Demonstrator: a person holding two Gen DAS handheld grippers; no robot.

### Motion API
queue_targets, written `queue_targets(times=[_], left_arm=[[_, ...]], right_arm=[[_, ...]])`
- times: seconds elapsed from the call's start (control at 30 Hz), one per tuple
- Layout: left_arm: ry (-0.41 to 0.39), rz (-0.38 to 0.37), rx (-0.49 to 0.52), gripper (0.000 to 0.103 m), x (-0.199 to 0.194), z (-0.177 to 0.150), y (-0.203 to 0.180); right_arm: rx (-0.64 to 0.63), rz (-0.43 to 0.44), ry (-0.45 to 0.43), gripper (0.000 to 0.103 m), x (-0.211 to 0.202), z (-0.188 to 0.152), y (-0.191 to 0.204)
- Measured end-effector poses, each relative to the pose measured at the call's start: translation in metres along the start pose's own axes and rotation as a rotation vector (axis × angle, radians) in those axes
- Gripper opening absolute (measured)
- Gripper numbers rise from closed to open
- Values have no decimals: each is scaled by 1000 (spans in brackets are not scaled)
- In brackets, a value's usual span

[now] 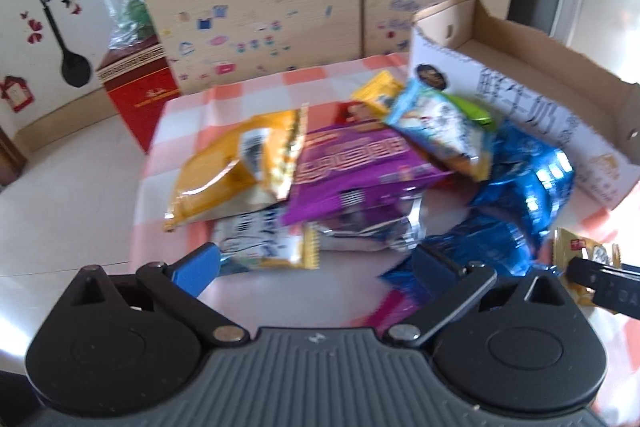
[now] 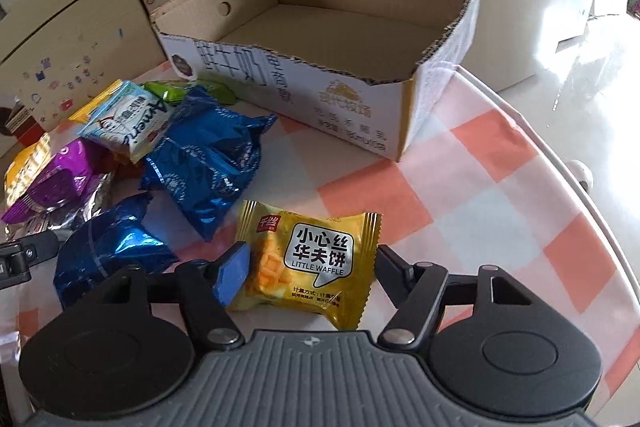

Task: Organize snacks
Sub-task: 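Grasp the yellow waffle packet with the right tool while the left grasps a blue foil bag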

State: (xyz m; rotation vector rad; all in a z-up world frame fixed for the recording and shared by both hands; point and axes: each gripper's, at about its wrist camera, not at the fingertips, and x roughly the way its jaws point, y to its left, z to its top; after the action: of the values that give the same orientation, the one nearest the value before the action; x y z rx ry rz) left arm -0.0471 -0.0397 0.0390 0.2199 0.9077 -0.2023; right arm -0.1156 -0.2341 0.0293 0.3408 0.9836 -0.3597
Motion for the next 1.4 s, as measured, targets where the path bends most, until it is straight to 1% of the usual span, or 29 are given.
queue_targets(times=[0.03,0.07,0.13,0.2,0.27,0.33,0.37,0.4,0.53,0.67,0.8,0.83,0.87,0.97,1.03,1.17,1.23,1.3,1.4], left_arm=[[-1,4,-8,101,0,0,3],[-9,-17,-29,101,-2,0,7],[-21,-90,-67,101,-6,1,11],[-30,-131,-70,101,-9,3,6],[-22,-165,-73,101,-9,5,-2],[1,-221,-89,101,-7,7,-10],[11,-236,-93,101,-5,8,-15],[16,-238,-88,101,-3,8,-20],[22,-198,-33,101,5,7,-36],[49,-197,-17,102,14,3,-40],[42,-198,-9,102,14,0,-38],[39,-197,-2,101,13,-1,-38],[37,-200,5,101,13,-1,-39],[46,-227,10,101,13,-2,-39],[51,-240,20,101,13,-3,-40],[52,-235,74,101,13,-6,-48],[52,-234,86,101,13,-7,-49],[54,-239,81,100,12,-8,-47],[59,-269,66,88,11,-9,-42]], right_arm=[[-13,20,6,74,0,-1,3],[-24,34,9,73,0,-2,5],[-55,53,18,73,-1,-4,10],[-66,72,29,73,-2,-6,12],[-86,83,37,73,-3,-9,15],[-110,93,45,73,-4,-12,18],[-118,99,48,73,-5,-13,19],[-127,107,51,73,-6,-15,20],[-150,121,58,73,-4,-16,25],[-147,119,59,73,-4,-16,24],[-141,118,57,74,-3,-16,25],[-138,117,57,75,-2,-15,25],[-135,117,58,80,-2,-16,24],[-138,118,65,86,-2,-17,25],[-151,113,67,86,-1,-18,27],[-187,95,67,86,0,-20,30],[-209,84,66,85,0,-21,32],[-228,73,64,85,0,-22,34],[-241,58,54,78,-1,-23,34]])
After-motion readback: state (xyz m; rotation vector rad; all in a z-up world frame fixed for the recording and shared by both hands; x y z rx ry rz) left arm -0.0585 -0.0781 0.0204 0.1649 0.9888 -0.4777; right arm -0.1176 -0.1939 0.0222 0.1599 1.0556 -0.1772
